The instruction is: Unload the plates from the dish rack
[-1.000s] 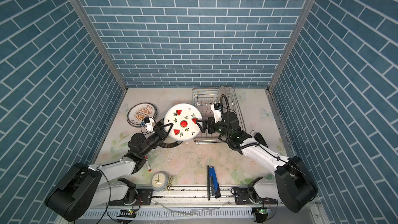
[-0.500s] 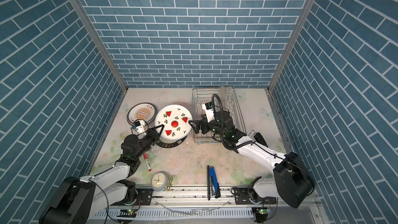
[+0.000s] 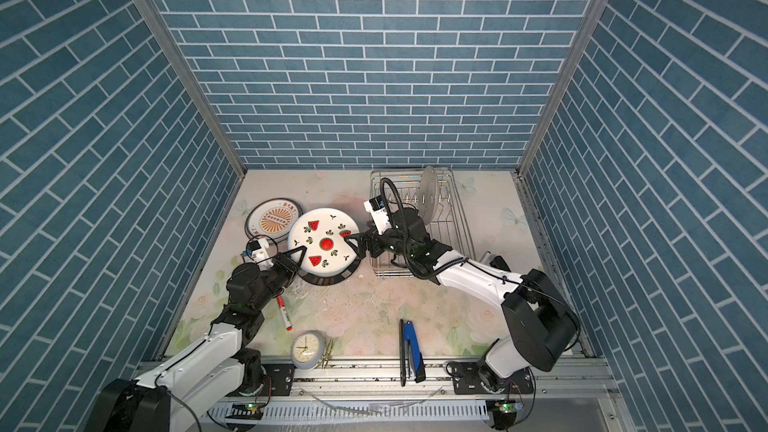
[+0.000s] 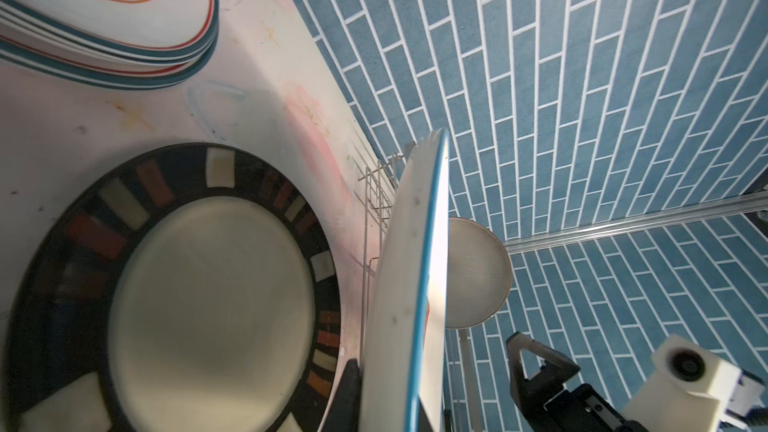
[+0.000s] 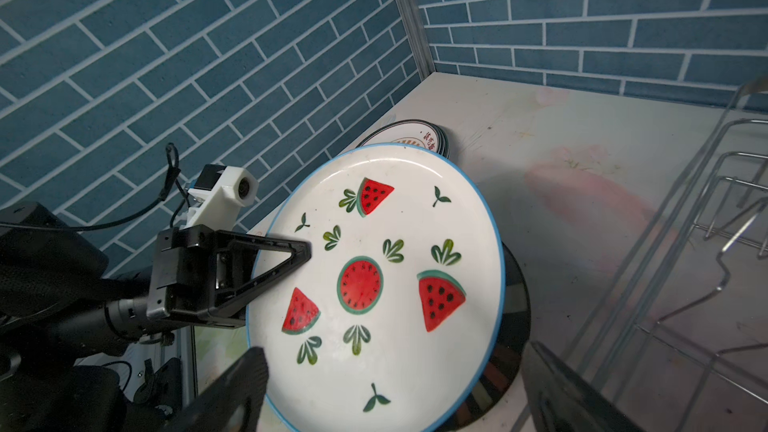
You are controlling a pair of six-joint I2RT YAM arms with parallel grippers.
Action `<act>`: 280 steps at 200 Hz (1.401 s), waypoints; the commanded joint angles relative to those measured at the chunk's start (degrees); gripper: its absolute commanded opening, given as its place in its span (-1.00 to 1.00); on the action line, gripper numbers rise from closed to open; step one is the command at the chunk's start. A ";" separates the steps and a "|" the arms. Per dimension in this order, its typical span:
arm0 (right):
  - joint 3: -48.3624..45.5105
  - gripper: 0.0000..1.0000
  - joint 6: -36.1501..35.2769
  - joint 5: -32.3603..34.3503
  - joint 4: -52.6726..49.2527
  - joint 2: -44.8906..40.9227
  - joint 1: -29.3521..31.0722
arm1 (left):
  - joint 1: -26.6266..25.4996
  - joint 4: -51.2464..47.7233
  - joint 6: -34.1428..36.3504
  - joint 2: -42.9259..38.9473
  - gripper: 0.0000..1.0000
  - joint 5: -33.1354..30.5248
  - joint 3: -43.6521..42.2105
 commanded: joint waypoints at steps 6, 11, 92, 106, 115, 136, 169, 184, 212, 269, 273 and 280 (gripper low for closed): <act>4.51 0.91 -3.82 -0.65 -2.95 2.65 1.25 | 1.26 6.41 0.38 1.62 -1.00 0.80 0.16; 5.02 0.90 -3.91 -0.71 -3.43 3.11 1.33 | 1.49 6.82 0.38 2.25 -1.00 1.15 0.15; 11.01 0.88 -4.37 -3.92 -7.10 10.70 1.97 | 2.61 4.00 1.11 1.79 -1.00 -1.66 -1.93; 11.71 0.88 -4.37 -3.12 -7.59 11.62 1.91 | 2.61 3.88 1.17 1.57 -1.00 -0.78 -2.04; 12.05 0.87 -4.29 -3.29 -7.85 12.00 1.87 | 2.61 3.91 1.23 1.42 -0.99 -0.03 -2.00; 12.64 0.86 -4.20 -4.67 -8.48 12.64 2.04 | 2.61 1.98 1.78 1.73 -0.96 -0.34 -1.23; 12.53 0.86 -4.37 -4.25 -8.89 12.82 2.24 | 2.61 3.26 1.62 4.75 -0.94 0.04 -0.90; 12.57 0.86 -4.46 -4.07 -9.08 13.00 2.17 | 2.61 3.99 1.44 5.84 -0.93 0.40 -0.81; 12.80 0.86 -4.63 -3.90 -9.13 13.44 2.21 | 2.61 3.51 1.43 6.99 -0.86 -0.15 -0.24; 12.26 0.85 -4.90 -3.27 -9.49 12.83 2.25 | 2.52 2.90 1.52 8.74 -0.80 -1.31 0.48; 12.16 0.85 -4.94 -3.27 -9.45 12.75 2.28 | 2.52 3.02 1.52 9.03 -0.79 -1.32 0.58; 12.08 0.85 -4.91 -3.27 -9.46 12.65 2.30 | 2.52 3.54 1.40 9.54 -0.78 -1.51 0.68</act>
